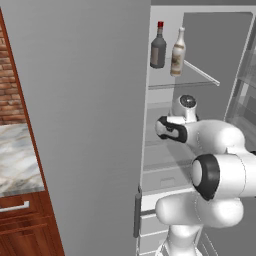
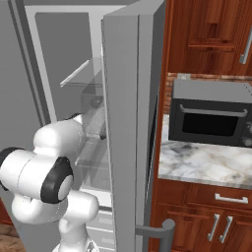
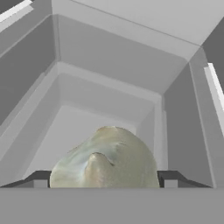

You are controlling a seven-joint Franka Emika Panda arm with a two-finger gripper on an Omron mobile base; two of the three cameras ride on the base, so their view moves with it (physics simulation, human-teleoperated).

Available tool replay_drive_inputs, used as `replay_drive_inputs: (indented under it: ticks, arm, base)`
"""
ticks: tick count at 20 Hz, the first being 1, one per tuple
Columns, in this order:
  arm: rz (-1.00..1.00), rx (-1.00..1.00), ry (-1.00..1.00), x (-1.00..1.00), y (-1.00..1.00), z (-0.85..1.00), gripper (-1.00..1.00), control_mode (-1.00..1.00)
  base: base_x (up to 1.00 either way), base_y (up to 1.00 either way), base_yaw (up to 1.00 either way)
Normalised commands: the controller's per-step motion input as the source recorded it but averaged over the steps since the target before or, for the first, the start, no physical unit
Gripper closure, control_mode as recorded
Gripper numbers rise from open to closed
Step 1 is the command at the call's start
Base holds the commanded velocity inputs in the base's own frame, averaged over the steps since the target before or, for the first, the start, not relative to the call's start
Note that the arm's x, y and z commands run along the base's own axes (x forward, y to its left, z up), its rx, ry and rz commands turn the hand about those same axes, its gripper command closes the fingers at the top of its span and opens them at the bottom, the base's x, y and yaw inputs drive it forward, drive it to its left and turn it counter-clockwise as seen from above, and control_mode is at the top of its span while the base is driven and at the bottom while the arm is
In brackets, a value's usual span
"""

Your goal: Place the liquors on the top shelf of the fridge to keep them out of children's reach, and place the garlic on lower shelves for easy access.

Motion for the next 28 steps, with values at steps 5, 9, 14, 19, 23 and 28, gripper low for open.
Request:
replay_drive_inputs:
  ticks: [5,9,14,19,23,28]
  arm:
    - [0.00,0.00,0.00,0.51,-0.05,-0.35,1.00,-1.00]
    - [0.00,0.00,0.00,0.44,-0.03,-0.47,1.00,-1.00]
    - [0.00,0.00,0.00,0.44,-0.01,-0.46,1.00,-1.00]
    - [0.00,0.00,-0.03,0.23,0.00,-0.46,-1.00,-1.00]
    - [0.00,0.00,-0.07,-0.01,0.00,-0.24,-1.00,-1.00]
    - [0.00,0.00,-0.07,-0.21,0.00,-0.08,-1.00,-1.00]
  base:
    - [0.00,0.00,0.00]
    - [0.00,0.00,0.00]
    - [0.00,0.00,0.00]
    - [0.00,0.00,0.00]
    - [0.00,0.00,0.00]
    - [0.00,0.00,0.00]
